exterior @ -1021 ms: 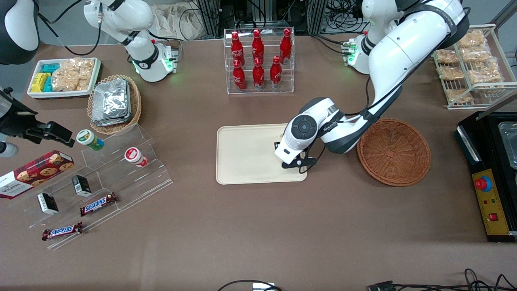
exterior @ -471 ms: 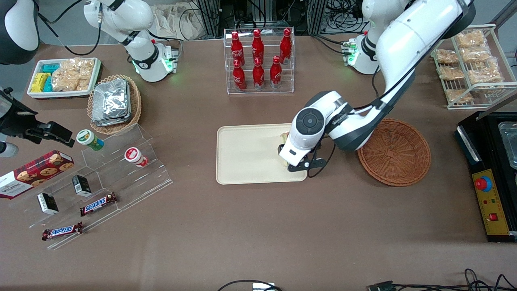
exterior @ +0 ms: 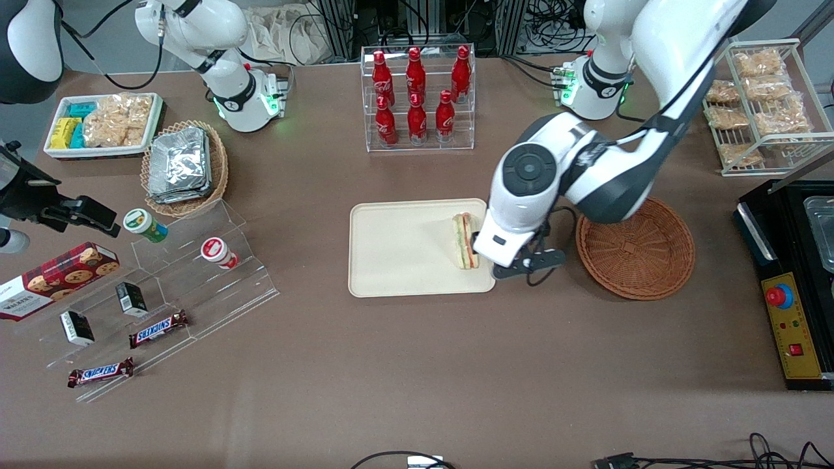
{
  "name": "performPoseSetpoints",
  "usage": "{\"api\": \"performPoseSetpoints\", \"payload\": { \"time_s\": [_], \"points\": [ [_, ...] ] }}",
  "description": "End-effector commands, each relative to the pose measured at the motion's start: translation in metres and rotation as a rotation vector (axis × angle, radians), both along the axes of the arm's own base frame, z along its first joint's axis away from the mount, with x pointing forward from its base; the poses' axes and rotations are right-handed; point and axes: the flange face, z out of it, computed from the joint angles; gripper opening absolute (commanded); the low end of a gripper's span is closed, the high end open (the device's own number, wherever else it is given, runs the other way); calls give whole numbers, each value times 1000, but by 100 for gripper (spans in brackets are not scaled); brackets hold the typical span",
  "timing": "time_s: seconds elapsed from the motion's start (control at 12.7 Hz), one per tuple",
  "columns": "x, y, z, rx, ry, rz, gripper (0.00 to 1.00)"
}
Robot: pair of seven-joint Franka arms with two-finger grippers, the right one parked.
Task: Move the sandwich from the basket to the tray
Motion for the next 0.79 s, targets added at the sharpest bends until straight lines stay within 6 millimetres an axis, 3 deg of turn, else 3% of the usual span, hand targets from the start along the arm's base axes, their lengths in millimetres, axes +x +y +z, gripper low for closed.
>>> {"api": "performPoseSetpoints", "payload": {
  "time_s": [0.0,0.39,0.55,0.63,0.71],
  "points": [
    [20,43,45,4,-12,-33,100],
    [47,120,83,5,-68,-42,100],
    [46,147,103,17,-71,-70,100],
    [45,152,101,-3,-45,-65,100],
    [44,171,113,-22,-45,-46,100]
  ]
}}
